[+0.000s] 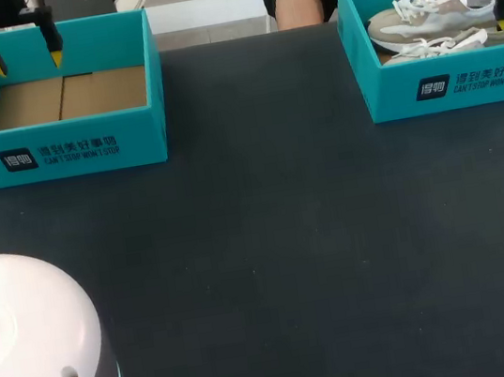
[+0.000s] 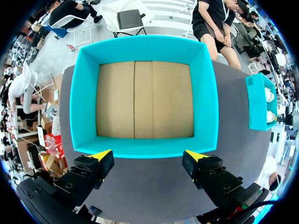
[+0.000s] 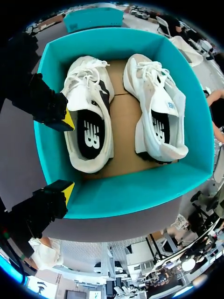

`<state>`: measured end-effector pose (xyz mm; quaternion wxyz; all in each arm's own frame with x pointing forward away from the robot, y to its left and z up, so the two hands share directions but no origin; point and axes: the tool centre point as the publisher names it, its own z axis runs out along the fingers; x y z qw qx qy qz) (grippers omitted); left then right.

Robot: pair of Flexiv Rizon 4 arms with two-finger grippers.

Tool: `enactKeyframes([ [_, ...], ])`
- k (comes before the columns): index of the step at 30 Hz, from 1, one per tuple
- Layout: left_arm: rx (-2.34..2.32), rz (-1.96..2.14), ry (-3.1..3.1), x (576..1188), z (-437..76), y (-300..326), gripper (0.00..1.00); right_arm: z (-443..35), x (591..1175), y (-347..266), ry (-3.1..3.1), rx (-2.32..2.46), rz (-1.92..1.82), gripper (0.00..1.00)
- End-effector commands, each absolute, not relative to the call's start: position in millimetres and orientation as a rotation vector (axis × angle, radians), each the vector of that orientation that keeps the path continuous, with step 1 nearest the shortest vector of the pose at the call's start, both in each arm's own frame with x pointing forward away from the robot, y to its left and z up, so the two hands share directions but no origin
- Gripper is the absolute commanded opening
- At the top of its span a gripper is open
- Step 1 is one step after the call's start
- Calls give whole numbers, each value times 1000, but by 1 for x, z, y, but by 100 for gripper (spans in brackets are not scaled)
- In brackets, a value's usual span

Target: Take the shoe out of the shoebox, open the shoe tongue, remove and reinsert the insole, then place the shoe into the shoebox

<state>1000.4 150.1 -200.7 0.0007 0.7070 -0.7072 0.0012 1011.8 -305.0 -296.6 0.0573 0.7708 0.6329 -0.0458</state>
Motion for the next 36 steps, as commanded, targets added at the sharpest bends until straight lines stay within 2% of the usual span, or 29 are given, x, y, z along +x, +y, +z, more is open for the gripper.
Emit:
enactKeyframes([
  [1, 2221, 3, -2221, 1000, -201, 150, 100, -305, 1023, -311, 1920, 2342, -149, 71],
  [2, 2221, 3, -2221, 1000, -201, 150, 100, -308, 1025, -312, 1919, 2342, -147, 71],
  [3, 2221, 3, -2221, 1000, -201, 150, 100, -310, 1026, -313, 1919, 2343, -144, 67],
  [6, 2221, 3, -2221, 1000, -201, 150, 100, -318, 1030, -315, 1922, 2321, -152, 62],
  [13, 2221, 3, -2221, 1000, -201, 150, 100, -332, 1031, -320, 1903, 2352, -125, 57],
  [17, 2221, 3, -2221, 1000, -201, 150, 100, -343, 1028, -319, 1907, 2362, -132, 62],
  [23, 2221, 3, -2221, 1000, -201, 150, 100, -358, 1029, -321, 1911, 2362, -127, 58],
  [29, 2221, 3, -2221, 1000, -201, 150, 100, -375, 1036, -326, 1898, 2361, -164, 36],
  [31, 2221, 3, -2221, 1000, -201, 150, 100, -379, 1036, -326, 1884, 2377, -173, 21],
  [33, 2221, 3, -2221, 1000, -201, 150, 100, -383, 1036, -327, 1881, 2376, -193, 1],
  [36, 2221, 3, -2221, 1000, -201, 150, 100, -383, 1034, -326, 1882, 2361, -217, 0],
])
